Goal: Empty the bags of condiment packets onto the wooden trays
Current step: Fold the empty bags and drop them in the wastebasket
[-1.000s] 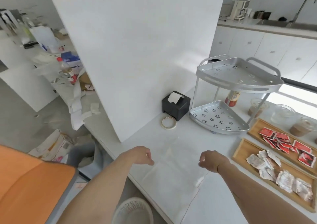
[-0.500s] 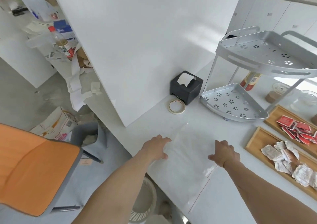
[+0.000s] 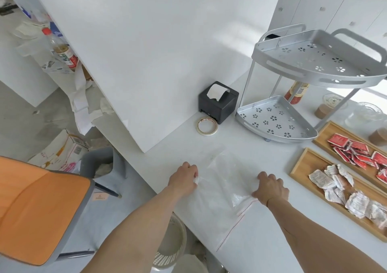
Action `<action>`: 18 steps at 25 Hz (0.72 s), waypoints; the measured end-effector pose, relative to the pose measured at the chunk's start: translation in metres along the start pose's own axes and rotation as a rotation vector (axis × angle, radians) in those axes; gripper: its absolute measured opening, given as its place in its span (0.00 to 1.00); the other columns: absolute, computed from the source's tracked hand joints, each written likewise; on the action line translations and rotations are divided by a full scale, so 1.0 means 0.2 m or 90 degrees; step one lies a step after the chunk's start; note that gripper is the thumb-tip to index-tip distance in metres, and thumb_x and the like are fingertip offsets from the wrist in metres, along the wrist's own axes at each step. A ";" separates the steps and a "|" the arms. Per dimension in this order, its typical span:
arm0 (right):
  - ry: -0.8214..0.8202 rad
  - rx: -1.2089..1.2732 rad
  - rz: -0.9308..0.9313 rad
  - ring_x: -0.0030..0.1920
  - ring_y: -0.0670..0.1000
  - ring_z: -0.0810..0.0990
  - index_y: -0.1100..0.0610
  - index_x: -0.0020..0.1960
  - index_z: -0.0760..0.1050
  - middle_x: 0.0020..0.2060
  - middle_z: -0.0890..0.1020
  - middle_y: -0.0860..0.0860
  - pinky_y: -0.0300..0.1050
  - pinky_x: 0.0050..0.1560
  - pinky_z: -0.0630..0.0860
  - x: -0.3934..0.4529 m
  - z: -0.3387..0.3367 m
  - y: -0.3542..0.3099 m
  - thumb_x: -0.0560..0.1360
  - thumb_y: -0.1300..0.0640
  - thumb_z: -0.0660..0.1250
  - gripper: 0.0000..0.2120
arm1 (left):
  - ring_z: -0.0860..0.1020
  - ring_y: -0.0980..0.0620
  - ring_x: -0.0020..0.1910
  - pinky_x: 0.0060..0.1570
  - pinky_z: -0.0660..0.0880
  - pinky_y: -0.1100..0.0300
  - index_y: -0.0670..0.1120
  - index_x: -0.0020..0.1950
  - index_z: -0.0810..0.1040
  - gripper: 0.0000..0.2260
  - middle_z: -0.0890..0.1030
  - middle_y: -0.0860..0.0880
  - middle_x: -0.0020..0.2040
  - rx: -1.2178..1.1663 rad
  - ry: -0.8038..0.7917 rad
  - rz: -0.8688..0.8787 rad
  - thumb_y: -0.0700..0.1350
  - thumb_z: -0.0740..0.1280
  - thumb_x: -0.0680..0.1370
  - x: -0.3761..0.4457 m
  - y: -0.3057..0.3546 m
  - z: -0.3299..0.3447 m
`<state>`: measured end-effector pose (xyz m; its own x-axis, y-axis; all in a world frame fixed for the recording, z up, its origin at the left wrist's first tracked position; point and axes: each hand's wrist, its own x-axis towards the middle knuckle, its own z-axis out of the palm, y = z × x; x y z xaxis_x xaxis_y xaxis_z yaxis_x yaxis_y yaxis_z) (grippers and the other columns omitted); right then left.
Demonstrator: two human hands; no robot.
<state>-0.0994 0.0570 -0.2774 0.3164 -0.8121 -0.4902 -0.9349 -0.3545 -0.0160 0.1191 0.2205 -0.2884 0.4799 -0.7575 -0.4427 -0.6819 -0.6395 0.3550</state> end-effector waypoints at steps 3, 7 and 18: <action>0.026 -0.061 -0.012 0.57 0.54 0.70 0.51 0.52 0.75 0.50 0.76 0.49 0.47 0.47 0.65 -0.02 -0.01 0.04 0.74 0.59 0.60 0.09 | 0.77 0.43 0.48 0.44 0.73 0.51 0.47 0.56 0.67 0.10 0.77 0.46 0.51 -0.006 -0.008 -0.022 0.39 0.59 0.75 -0.02 0.04 0.02; 0.024 0.027 -0.030 0.47 0.56 0.75 0.54 0.45 0.74 0.42 0.76 0.51 0.47 0.46 0.71 -0.05 -0.06 0.16 0.73 0.61 0.57 0.08 | 0.78 0.44 0.50 0.45 0.73 0.53 0.47 0.65 0.65 0.17 0.79 0.45 0.54 -0.051 -0.006 -0.078 0.41 0.61 0.77 -0.05 0.05 0.07; 0.080 0.160 -0.161 0.45 0.57 0.79 0.51 0.44 0.78 0.44 0.81 0.53 0.46 0.43 0.76 -0.15 -0.20 0.44 0.73 0.58 0.59 0.08 | 0.75 0.48 0.44 0.37 0.67 0.60 0.49 0.35 0.71 0.10 0.77 0.49 0.45 -0.211 0.055 -0.180 0.42 0.70 0.74 -0.31 0.22 0.04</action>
<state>-0.1841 0.0323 -0.2294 0.5454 -0.7693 -0.3327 -0.8298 -0.4396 -0.3437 0.0551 0.2412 -0.2524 0.6765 -0.5454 -0.4949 -0.3100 -0.8204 0.4804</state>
